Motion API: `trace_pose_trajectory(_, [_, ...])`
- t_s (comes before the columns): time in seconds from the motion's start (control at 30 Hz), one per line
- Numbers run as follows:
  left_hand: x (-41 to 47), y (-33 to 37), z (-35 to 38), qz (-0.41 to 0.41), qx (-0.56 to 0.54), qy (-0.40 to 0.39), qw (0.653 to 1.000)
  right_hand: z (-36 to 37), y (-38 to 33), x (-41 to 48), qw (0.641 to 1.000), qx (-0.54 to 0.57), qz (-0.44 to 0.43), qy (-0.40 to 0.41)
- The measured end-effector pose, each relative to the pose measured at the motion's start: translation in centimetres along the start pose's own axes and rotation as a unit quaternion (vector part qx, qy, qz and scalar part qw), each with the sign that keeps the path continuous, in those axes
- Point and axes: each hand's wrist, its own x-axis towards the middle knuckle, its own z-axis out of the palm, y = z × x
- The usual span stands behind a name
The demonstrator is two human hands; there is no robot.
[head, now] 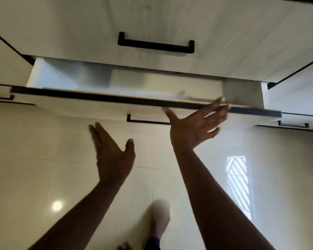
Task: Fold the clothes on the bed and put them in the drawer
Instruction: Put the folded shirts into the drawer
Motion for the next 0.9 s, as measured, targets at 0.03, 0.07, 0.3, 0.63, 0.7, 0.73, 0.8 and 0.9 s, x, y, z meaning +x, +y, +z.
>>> trace_pose_trajectory(0.03, [1.0, 0.7, 0.6, -0.019, -0.011, -0.051, 0.998, 0.4, -1.1, 0.7, 0.988, 0.084, 0.111, -0.063])
trace_pose_trajectory(0.07, [2.4, 1.5, 1.0, -0.011, -0.005, -0.091, 0.996, 0.9, -2.0, 1.9, 0.963, 0.179, 0.165, -0.119])
trace_pose_trajectory(0.3, [13.0, 8.3, 0.7, 0.037, -0.057, -0.148, 0.987, 3.0, -6.3, 8.6, 0.870, 0.385, 0.176, -0.254])
trace_pose_trajectory(0.63, [14.3, 6.9, -1.1, 0.084, -0.020, -0.200, 0.976, -2.2, -1.3, 7.4, 0.953, 0.120, -0.001, -0.279])
trace_pose_trajectory(0.7, [13.6, 6.9, -1.8, 0.087, 0.011, -0.164, 0.982, -3.9, -0.7, 5.7, 0.959, 0.041, -0.047, -0.277])
trace_pose_trajectory(0.73, [13.2, 6.7, -2.0, 0.096, 0.035, -0.155, 0.983, -4.3, -0.3, 4.5, 0.958, 0.004, -0.070, -0.278])
trace_pose_trajectory(0.8, [12.0, 5.4, -2.1, 0.118, 0.086, -0.183, 0.972, -4.1, 0.4, 1.9, 0.954, -0.039, -0.098, -0.282])
trace_pose_trajectory(0.9, [11.4, 2.1, 0.1, 0.150, 0.177, -0.297, 0.926, -2.0, 1.1, -0.7, 0.946, -0.088, -0.137, -0.281])
